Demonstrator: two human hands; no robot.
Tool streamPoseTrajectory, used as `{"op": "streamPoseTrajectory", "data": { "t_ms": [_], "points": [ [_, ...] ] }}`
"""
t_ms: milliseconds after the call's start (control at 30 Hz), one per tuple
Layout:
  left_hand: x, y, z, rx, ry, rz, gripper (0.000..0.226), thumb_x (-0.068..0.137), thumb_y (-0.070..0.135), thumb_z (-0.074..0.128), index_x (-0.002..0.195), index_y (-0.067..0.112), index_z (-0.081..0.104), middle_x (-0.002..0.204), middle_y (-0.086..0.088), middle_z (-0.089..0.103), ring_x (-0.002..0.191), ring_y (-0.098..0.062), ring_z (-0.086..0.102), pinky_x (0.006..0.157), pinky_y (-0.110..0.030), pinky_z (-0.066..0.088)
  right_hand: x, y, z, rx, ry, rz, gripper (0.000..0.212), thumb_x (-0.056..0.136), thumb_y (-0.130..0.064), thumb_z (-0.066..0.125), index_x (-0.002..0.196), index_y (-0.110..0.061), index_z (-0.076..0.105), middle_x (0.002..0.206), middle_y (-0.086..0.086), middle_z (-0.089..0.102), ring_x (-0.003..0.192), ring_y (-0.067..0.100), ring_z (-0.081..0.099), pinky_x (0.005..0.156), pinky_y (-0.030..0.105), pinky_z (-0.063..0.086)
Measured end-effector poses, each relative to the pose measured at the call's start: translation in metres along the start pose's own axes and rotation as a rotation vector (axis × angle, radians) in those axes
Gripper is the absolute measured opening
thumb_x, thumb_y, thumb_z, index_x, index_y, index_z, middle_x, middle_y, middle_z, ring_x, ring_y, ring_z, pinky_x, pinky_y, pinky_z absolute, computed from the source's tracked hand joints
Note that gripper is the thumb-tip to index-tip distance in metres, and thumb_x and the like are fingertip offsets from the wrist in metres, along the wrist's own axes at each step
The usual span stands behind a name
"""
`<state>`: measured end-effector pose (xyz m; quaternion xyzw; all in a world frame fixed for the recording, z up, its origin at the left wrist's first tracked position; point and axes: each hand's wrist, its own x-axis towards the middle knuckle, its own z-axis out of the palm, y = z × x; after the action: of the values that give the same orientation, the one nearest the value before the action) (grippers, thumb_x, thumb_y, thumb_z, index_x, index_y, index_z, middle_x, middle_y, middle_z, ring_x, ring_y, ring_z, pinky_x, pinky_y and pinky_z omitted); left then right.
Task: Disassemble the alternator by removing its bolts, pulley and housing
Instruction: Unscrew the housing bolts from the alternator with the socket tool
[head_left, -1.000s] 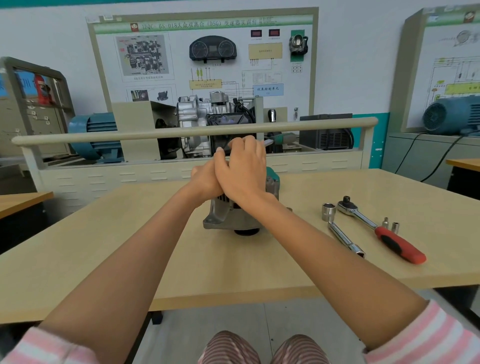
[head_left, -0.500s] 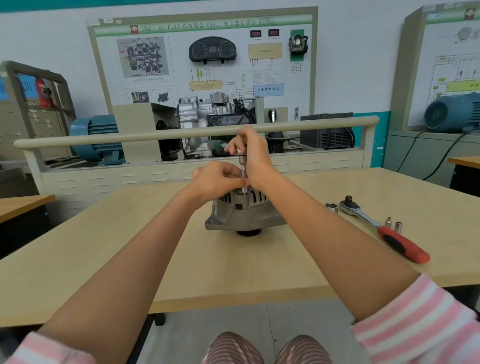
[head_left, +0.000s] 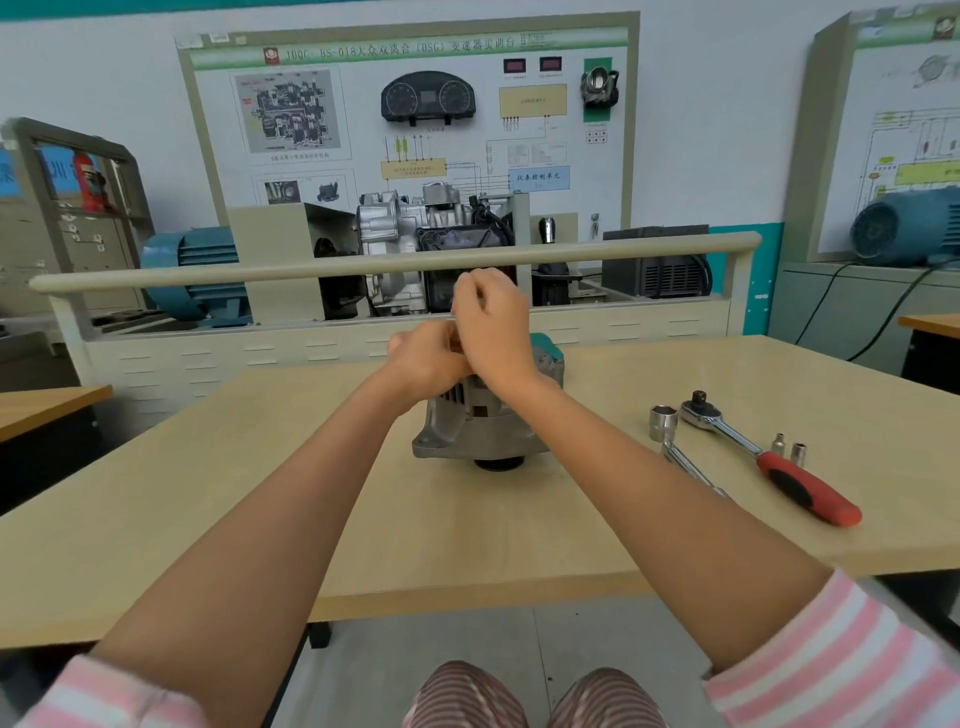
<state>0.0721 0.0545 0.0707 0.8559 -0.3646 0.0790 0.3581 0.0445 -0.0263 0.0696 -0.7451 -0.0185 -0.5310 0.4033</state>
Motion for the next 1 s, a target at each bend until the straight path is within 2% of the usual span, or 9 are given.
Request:
{"op": "streamPoseTrajectory", "data": {
  "t_ms": [133,267,367,500,600,667,767,867,1000],
  "points": [
    [-0.001,0.003,-0.001,0.132,-0.004,0.02,0.027,0.096,0.01,0.041,0.116,0.01,0.059,0.11,-0.011,0.064,0.11,-0.029,0.051,0.106,-0.04,0.029,-0.012,0.003,0.002,-0.483,0.088,-0.15,0.022,0.092,-0.013,0.044,0.09,0.0,0.061,0.091,0.012,0.055,0.093,0.025,0.046,0.089,0.035,0.036],
    [-0.003,0.006,-0.003,0.159,-0.019,0.046,0.02,0.096,0.009,0.039,0.1,0.017,0.057,0.11,-0.011,0.063,0.108,-0.029,0.051,0.099,-0.038,0.028,-0.022,0.0,0.001,-0.549,0.179,-0.132,0.021,0.086,-0.016,0.045,0.093,-0.002,0.059,0.096,0.012,0.052,0.098,0.027,0.046,0.101,0.045,0.034],
    [-0.003,0.006,-0.002,0.151,-0.019,0.046,0.021,0.094,0.007,0.039,0.091,0.017,0.057,0.106,-0.012,0.065,0.106,-0.029,0.052,0.096,-0.038,0.028,-0.021,0.0,-0.001,-0.5,0.145,-0.119,0.019,0.086,-0.018,0.048,0.092,-0.002,0.058,0.095,0.01,0.05,0.1,0.027,0.045,0.103,0.044,0.032],
    [-0.001,0.003,0.002,0.098,0.016,0.03,0.025,0.091,0.011,0.046,0.108,0.011,0.064,0.102,-0.008,0.069,0.106,-0.026,0.054,0.091,-0.035,0.024,-0.008,0.0,-0.003,-0.28,0.02,-0.032,0.015,0.089,-0.017,0.05,0.077,-0.009,0.053,0.086,0.001,0.046,0.094,0.02,0.042,0.093,0.035,0.035],
    [0.0,0.0,0.003,0.027,0.022,0.041,0.008,0.086,0.019,0.058,0.08,0.018,0.064,0.074,0.005,0.063,0.086,-0.018,0.056,0.096,-0.04,0.031,0.001,0.0,-0.006,0.018,-0.058,0.085,0.027,0.091,-0.01,0.047,0.064,-0.008,0.05,0.075,0.001,0.045,0.082,0.018,0.045,0.077,0.031,0.035],
    [0.002,-0.003,0.003,-0.028,0.001,0.039,0.014,0.084,0.025,0.065,0.071,0.025,0.06,0.066,0.012,0.062,0.076,-0.004,0.055,0.101,-0.041,0.035,0.007,-0.002,-0.008,0.228,-0.08,0.228,0.036,0.093,-0.012,0.044,0.057,-0.008,0.046,0.067,0.002,0.045,0.071,0.016,0.045,0.07,0.026,0.036],
    [0.002,-0.005,0.004,-0.094,-0.006,0.036,0.01,0.082,0.03,0.07,0.078,0.021,0.069,0.077,0.003,0.073,0.085,-0.011,0.065,0.107,-0.043,0.032,0.017,-0.004,-0.008,0.504,-0.096,0.379,0.047,0.094,-0.014,0.038,0.047,-0.012,0.039,0.052,0.003,0.042,0.059,0.015,0.045,0.069,0.024,0.042],
    [0.003,-0.007,0.004,-0.119,-0.009,0.018,0.019,0.08,0.031,0.072,0.086,0.012,0.072,0.085,-0.003,0.075,0.095,-0.018,0.066,0.108,-0.044,0.034,0.025,-0.008,-0.008,0.822,-0.137,0.506,0.057,0.095,-0.016,0.035,0.039,-0.014,0.035,0.04,0.004,0.034,0.045,0.015,0.042,0.07,0.027,0.051],
    [0.002,-0.007,0.0,-0.179,-0.06,0.011,0.014,0.079,0.023,0.074,0.08,0.011,0.069,0.081,-0.001,0.074,0.098,-0.021,0.066,0.106,-0.049,0.037,0.026,-0.013,-0.003,0.866,-0.216,0.556,0.063,0.094,-0.018,0.038,0.031,-0.015,0.033,0.034,0.005,0.034,0.042,0.019,0.04,0.066,0.029,0.048]
  ]
}}
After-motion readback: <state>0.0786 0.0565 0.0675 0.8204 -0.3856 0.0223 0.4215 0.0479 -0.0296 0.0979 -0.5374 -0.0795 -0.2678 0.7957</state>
